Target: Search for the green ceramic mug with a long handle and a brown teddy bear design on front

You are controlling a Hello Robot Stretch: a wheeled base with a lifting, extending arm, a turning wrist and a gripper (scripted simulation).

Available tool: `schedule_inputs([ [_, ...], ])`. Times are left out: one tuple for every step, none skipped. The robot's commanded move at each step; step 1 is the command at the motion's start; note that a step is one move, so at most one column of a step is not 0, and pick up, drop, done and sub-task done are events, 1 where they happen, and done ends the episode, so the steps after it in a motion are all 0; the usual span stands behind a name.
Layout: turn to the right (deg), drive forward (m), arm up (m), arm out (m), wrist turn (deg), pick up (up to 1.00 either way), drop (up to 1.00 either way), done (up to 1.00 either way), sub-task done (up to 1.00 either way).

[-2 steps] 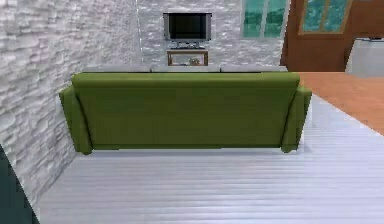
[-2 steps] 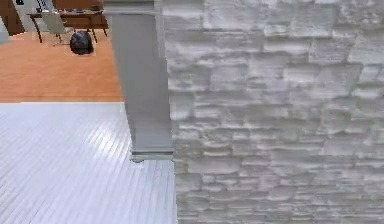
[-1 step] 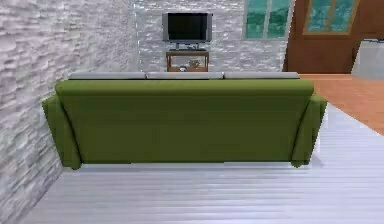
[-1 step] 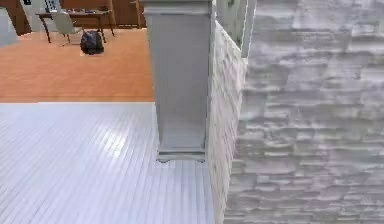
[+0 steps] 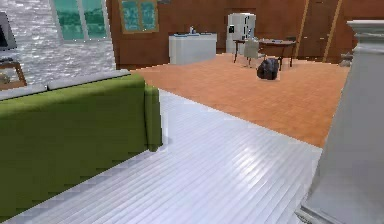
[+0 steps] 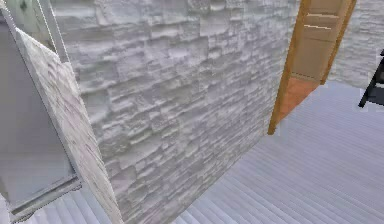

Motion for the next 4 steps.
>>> schedule_inputs([
  [9.0,0.0,0.0,0.0,0.0,0.0,0.0,0.0,0.0],
  [0.0,1.0,0.0,0.0,0.0,0.0,0.0,0.0,0.0],
  [3.0,0.0,0.0,0.0,0.0,0.0,0.0,0.0,0.0],
  [0.0,0.45,0.0,0.0,0.0,0.0,0.0,0.0,0.0],
])
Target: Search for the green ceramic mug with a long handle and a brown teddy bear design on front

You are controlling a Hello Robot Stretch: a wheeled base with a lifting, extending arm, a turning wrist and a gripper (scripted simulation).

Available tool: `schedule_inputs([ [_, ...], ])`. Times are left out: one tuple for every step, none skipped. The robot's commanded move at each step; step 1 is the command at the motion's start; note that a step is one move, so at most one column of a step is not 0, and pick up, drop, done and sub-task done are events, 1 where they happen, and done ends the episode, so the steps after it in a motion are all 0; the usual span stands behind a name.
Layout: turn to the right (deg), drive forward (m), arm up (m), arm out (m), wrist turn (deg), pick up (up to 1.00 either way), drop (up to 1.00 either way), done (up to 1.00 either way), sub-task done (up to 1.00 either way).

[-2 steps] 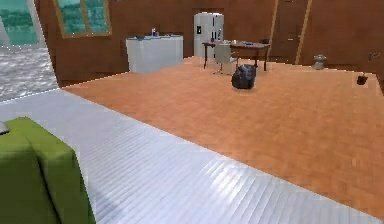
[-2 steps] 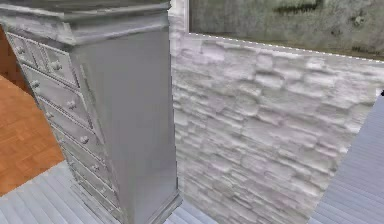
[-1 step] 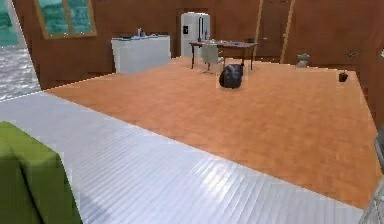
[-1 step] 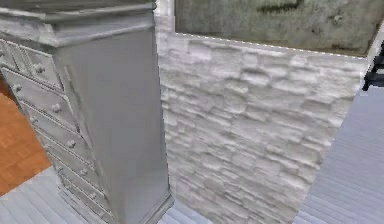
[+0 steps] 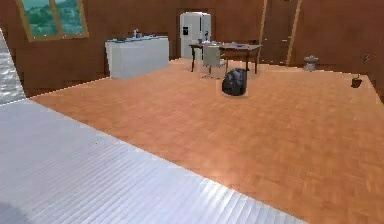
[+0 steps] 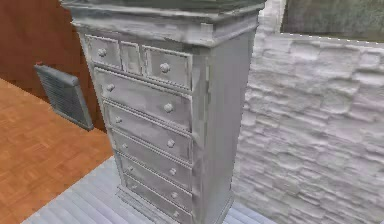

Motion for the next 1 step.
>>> schedule_inputs([
  [21.0,0.0,0.0,0.0,0.0,0.0,0.0,0.0,0.0],
])
